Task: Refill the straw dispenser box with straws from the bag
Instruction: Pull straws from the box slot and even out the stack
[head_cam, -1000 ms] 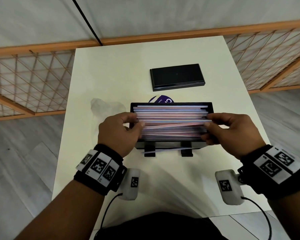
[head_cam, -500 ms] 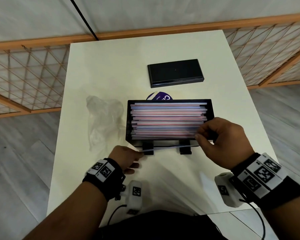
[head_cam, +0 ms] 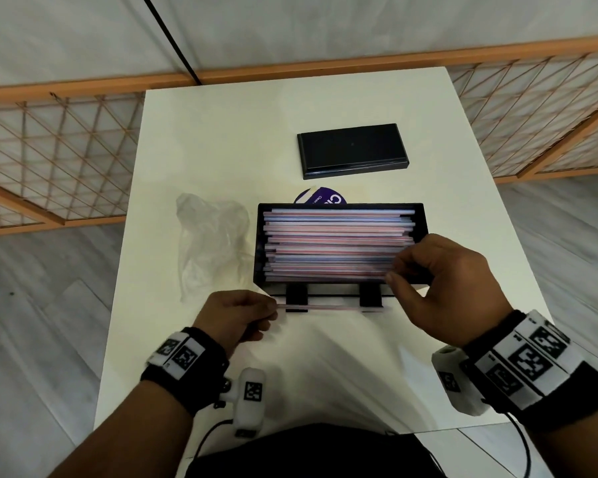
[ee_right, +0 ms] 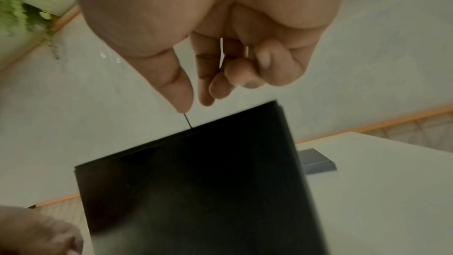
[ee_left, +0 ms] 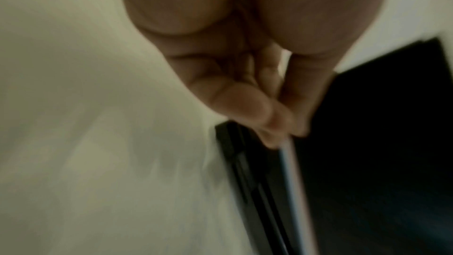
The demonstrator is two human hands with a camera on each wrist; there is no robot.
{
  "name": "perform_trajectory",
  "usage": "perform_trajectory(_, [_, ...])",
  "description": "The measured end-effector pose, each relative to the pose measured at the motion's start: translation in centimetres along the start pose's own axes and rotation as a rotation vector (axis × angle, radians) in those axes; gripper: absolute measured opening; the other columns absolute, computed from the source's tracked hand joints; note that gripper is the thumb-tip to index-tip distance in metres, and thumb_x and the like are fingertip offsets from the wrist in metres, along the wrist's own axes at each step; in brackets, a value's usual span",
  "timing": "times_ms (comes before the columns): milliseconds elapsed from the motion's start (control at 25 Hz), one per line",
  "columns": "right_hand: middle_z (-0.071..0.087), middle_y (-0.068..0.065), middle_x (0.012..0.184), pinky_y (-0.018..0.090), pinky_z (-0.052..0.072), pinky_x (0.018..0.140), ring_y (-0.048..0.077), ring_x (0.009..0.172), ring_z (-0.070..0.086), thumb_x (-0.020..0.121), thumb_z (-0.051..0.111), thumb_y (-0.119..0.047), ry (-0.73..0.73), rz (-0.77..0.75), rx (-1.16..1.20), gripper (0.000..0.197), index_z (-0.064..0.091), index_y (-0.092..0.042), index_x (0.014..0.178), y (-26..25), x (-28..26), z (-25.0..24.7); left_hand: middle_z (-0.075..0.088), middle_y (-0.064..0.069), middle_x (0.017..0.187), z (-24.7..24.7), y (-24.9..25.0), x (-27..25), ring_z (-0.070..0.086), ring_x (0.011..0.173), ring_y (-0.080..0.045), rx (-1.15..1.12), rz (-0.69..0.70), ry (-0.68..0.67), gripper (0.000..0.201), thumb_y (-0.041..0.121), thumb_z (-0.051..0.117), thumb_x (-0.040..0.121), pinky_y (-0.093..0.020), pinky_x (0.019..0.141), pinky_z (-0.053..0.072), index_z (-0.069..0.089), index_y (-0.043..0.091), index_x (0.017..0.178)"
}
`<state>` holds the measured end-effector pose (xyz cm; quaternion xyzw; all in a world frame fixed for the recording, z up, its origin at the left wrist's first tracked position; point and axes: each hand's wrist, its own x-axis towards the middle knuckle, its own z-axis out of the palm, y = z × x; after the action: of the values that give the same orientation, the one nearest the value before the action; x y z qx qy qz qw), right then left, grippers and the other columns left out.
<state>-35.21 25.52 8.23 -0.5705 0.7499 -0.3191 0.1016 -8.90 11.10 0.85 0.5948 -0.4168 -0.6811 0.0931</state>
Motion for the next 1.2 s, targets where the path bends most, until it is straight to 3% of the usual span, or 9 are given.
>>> perform_trajectory(160, [0.064, -0.003, 0.085, 0.035, 0.049, 0.071, 0.023, 0.078, 0.06, 0.083, 0.065, -0.048, -0.204, -0.196, -0.045, 0.035, 0.073, -0.019, 0.101, -2.9, 0.7, 0.0, 0.073, -0.013, 0.065, -2.4, 2.9, -2.4, 0.061, 0.047, -0.017, -0.092, 0.22, -0.082, 0.007, 0.011, 0.087, 0.066, -0.023, 0.044, 0.049, 0.081, 0.013, 0.069])
perform_trajectory(320, [0.069, -0.01, 0.085, 0.034, 0.054, 0.06, 0.021, 0.075, 0.068, 0.09, 0.047, -0.045, -0.241, -0.224, -0.115, 0.029, 0.065, -0.03, 0.107, -3.9, 1.1, 0.6, 0.075, -0.014, 0.067, -2.1, 5.9, -3.5, 0.062, 0.046, -0.018, -0.196, 0.441, -0.132, 0.046, 0.043, 0.098, 0.043, -0.022, 0.045, 0.049, 0.082, 0.015, 0.075])
perform_trajectory(480, [0.064, -0.004, 0.078, 0.037, 0.052, 0.055, 0.029, 0.069, 0.065, 0.093, 0.038, -0.042, -0.26, -0.174, -0.198, 0.034, 0.066, -0.03, 0.109, -1.4, 2.4, 0.6, 0.069, -0.009, 0.061, 0.0, 8.1, -3.0, 0.048, 0.044, -0.022, -0.054, 0.568, 0.051, 0.015, 0.027, 0.079, 0.075, -0.023, 0.044, 0.04, 0.079, 0.012, 0.073])
perform_trajectory(600, [0.062, -0.005, 0.082, 0.037, 0.048, 0.064, 0.029, 0.078, 0.063, 0.094, 0.032, -0.049, -0.329, -0.176, -0.371, 0.044, 0.068, -0.031, 0.112, -0.4, 2.6, 1.0, 0.061, -0.002, 0.06, 1.0, 8.5, -1.6, 0.049, 0.052, -0.018, -0.022, 0.551, 0.301, 0.026, 0.034, 0.072, 0.089, -0.032, 0.053, 0.045, 0.072, 0.013, 0.074])
perform_trajectory(720, [0.058, -0.007, 0.08, 0.039, 0.046, 0.07, 0.025, 0.081, 0.055, 0.094, 0.035, -0.051, -0.341, -0.154, -0.315, 0.041, 0.069, -0.027, 0.096, -0.8, 2.1, 1.0, 0.066, 0.004, 0.078, 2.0, 7.9, -0.8, 0.061, 0.072, -0.016, 0.115, 0.56, 0.386, 0.026, 0.046, 0.066, 0.08, -0.045, 0.077, 0.057, 0.068, 0.022, 0.089])
perform_trajectory(800, [0.057, -0.002, 0.08, 0.037, 0.048, 0.069, 0.028, 0.079, 0.057, 0.09, 0.055, -0.04, -0.15, -0.021, -0.224, 0.025, 0.069, -0.019, 0.093, -0.1, 2.1, 0.2, 0.067, 0.004, 0.097, 2.8, 7.5, -0.4, 0.064, 0.09, -0.016, 0.175, 0.532, 0.359, 0.042, 0.05, 0.064, 0.08, -0.044, 0.091, 0.056, 0.064, 0.021, 0.11])
perform_trajectory(880, [0.061, 0.007, 0.088, 0.031, 0.042, 0.071, 0.032, 0.085, 0.061, 0.088, 0.066, -0.033, 0.0, 0.287, -0.175, 0.03, 0.064, -0.012, 0.11, 1.4, 2.1, -0.7, 0.066, 0.004, 0.112, 3.5, 7.1, 0.0, 0.064, 0.105, -0.018, 0.204, 0.48, 0.286, 0.052, 0.053, 0.06, 0.085, -0.047, 0.1, 0.052, 0.06, 0.02, 0.126])
perform_trajectory(1000, [0.069, 0.016, 0.094, 0.029, 0.032, 0.069, 0.036, 0.094, 0.062, 0.097, 0.054, -0.034, -0.149, 0.6, -0.09, 0.037, 0.059, -0.006, 0.121, 2.8, 1.5, 0.1, 0.071, 0.004, 0.116, 3.9, 6.8, 0.5, 0.066, 0.111, -0.022, 0.13, 0.407, 0.169, 0.061, 0.072, 0.046, 0.076, -0.052, 0.103, 0.05, 0.067, 0.032, 0.117])
perform_trajectory(1200, [0.067, 0.016, 0.081, 0.031, 0.022, 0.062, 0.042, 0.083, 0.059, 0.098, 0.038, -0.027, 0.016, 0.396, -0.037, 0.033, 0.062, -0.005, 0.095, 1.6, 2.4, 0.5, 0.071, 0.003, 0.119, 4.2, 7.7, 0.8, 0.065, 0.115, -0.023, 0.03, 0.367, 0.085, 0.078, 0.096, 0.038, 0.067, -0.051, 0.106, 0.046, 0.067, 0.04, 0.113])
